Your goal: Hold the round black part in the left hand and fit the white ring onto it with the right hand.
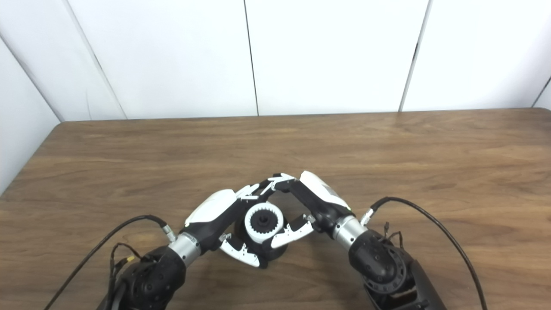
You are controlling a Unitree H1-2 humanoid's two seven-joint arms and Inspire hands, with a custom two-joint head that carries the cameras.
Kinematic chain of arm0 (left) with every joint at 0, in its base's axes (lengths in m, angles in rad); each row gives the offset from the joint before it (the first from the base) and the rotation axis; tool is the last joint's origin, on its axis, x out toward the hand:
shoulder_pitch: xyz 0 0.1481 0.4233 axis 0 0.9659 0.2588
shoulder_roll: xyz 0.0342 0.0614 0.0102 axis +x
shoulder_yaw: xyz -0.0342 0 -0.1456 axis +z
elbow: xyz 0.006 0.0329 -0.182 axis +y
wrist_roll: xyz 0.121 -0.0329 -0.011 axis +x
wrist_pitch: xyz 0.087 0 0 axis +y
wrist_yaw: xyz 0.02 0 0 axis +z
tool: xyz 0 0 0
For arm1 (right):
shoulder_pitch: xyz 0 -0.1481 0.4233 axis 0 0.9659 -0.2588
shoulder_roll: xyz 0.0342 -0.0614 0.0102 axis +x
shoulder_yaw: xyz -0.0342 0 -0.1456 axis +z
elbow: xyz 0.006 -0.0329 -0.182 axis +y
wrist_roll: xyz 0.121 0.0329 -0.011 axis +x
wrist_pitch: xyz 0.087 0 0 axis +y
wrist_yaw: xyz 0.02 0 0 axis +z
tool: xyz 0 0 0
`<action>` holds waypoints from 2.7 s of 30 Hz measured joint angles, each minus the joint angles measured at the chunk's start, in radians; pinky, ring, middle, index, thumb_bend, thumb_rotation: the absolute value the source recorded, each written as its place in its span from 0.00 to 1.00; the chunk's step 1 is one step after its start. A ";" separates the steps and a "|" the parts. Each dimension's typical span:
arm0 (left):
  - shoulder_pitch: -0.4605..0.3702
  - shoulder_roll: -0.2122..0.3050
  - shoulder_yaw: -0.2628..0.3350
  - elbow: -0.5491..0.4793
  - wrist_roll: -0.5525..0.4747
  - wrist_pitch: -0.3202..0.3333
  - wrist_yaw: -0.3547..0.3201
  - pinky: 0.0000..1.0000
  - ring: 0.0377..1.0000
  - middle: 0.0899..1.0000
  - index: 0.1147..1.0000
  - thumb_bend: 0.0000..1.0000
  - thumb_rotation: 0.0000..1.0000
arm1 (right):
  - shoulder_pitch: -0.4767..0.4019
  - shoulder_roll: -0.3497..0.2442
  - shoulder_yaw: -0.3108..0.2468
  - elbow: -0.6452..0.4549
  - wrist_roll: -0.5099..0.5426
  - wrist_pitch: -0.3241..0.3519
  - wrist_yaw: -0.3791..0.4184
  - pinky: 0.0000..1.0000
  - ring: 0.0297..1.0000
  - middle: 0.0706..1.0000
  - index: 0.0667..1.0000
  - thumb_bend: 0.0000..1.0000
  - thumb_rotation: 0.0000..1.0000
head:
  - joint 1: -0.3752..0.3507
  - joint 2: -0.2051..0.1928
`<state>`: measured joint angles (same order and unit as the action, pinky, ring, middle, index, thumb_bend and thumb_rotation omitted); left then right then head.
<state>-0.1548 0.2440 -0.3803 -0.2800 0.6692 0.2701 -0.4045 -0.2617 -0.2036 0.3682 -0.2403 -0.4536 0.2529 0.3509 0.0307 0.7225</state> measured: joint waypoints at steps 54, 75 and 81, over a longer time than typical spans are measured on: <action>0.000 0.012 0.085 -0.016 -0.103 0.073 -0.066 0.96 1.00 1.00 1.00 1.00 0.30 | 0.013 -0.030 -0.082 -0.011 0.029 0.064 0.014 0.85 0.92 0.87 0.72 1.00 0.44 | 0.000 0.003; 0.056 0.003 0.308 0.029 -0.389 -0.003 0.059 0.98 1.00 1.00 1.00 0.81 0.94 | 0.076 -0.003 -0.258 -0.007 0.188 0.065 -0.066 0.88 0.93 0.93 0.89 0.59 0.78 | -0.008 -0.002; 0.079 -0.077 0.365 0.031 -0.458 -0.017 0.147 0.99 1.00 1.00 1.00 0.72 1.00 | 0.096 0.069 -0.361 -0.005 0.320 0.065 -0.123 0.88 0.94 0.97 0.95 0.48 0.87 | -0.012 -0.002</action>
<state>-0.0759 0.1668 -0.0155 -0.2485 0.2114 0.2529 -0.2579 -0.1656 -0.1346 0.0072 -0.2452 -0.1336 0.3183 0.2278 0.0184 0.7210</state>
